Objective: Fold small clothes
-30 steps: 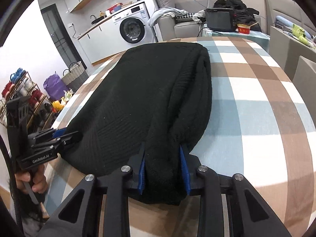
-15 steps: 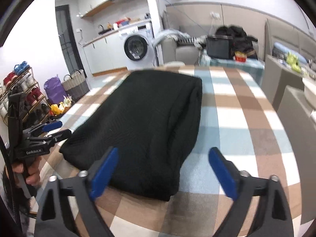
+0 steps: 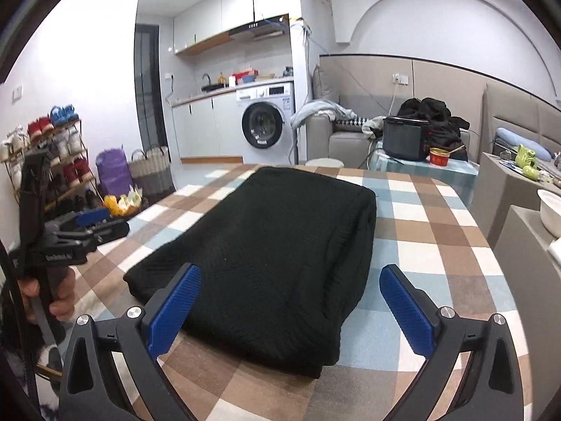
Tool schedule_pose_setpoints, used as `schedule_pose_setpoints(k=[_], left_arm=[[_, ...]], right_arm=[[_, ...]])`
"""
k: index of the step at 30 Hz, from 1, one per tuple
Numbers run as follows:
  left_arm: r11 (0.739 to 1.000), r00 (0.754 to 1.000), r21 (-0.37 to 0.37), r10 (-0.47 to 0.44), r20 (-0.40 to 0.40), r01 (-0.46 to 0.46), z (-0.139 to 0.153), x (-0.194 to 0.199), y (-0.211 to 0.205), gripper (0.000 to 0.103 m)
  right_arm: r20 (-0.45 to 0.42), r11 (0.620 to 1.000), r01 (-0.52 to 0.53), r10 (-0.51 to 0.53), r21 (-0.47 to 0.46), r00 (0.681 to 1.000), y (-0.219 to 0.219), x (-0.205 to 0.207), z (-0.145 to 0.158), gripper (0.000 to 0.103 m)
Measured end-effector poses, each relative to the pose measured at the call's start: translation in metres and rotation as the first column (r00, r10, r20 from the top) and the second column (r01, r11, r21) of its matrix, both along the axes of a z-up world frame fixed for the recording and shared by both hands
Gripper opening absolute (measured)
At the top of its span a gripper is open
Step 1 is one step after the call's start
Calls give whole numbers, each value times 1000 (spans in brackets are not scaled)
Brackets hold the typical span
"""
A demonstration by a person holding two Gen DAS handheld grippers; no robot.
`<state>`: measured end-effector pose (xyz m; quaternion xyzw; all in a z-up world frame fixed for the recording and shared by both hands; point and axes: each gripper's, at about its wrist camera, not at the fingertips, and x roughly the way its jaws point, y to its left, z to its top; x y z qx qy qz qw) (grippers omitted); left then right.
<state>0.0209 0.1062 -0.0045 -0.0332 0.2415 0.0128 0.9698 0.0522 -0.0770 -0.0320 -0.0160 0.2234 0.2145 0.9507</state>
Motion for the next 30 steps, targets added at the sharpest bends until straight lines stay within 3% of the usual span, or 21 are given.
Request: schedule_pose_setpoints(k=[11,30], left_arm=[[999,998,32,-39,45,38,4,-11,-12,102],[999,998,-1,-43,36,43,2,-10,-7,102]], right_arm=[[137,1000,-5,2,19,991,-1,-21,6,103],[102,996,-4,-4,85,995,-15,-11,4,103]])
